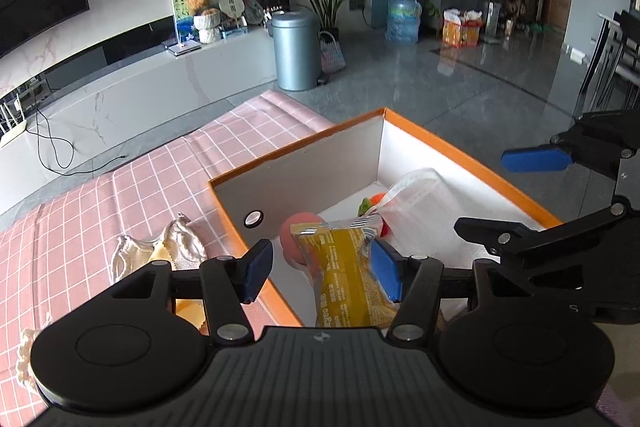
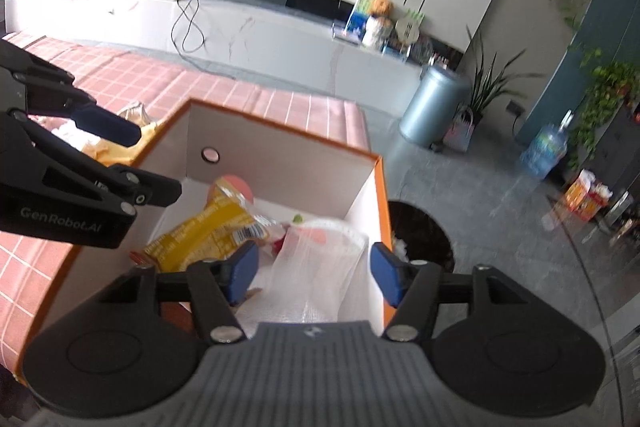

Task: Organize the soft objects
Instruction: 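Lower both bags into the orange box and open both tools, then move both tools back over the remaining table items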

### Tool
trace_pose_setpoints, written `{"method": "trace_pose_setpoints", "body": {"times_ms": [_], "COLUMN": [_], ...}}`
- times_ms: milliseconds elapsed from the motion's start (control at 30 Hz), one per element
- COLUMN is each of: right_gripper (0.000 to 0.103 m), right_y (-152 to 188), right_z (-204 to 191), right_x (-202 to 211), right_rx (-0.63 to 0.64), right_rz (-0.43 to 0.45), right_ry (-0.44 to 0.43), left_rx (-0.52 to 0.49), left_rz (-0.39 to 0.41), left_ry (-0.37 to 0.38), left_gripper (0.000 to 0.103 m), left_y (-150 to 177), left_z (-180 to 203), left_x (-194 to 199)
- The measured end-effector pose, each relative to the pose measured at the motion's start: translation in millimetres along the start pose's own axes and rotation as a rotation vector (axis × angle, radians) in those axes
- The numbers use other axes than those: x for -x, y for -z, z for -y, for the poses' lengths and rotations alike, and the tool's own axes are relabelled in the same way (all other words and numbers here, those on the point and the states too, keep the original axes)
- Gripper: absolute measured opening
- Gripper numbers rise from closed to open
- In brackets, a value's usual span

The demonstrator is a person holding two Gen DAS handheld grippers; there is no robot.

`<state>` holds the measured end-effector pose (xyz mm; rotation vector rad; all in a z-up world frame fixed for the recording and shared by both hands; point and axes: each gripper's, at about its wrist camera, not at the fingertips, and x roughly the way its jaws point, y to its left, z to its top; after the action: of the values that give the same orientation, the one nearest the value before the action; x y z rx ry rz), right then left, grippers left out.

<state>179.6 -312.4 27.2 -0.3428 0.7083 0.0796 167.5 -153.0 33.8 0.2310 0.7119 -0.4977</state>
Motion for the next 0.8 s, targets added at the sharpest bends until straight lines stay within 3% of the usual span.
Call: {"method": "trace_pose_setpoints", "body": {"times_ms": [367,800], "right_gripper": [0.081,0.083], "right_y": [-6,-12], "right_z": [-30,-90], "right_x": [34,62], "right_rx": [0.016,-0.123], "right_rz": [0.068,0.205], "right_ry": [0.052,-0.005], "left_rx": [0.059,0.203], "left_rz": [0.058,0.15], "left_ry": [-0.015,-0.119], "left_gripper": [0.068,0.067], "left_y": [30,84], "left_z": [-18,-62], "left_x": [42,91]}}
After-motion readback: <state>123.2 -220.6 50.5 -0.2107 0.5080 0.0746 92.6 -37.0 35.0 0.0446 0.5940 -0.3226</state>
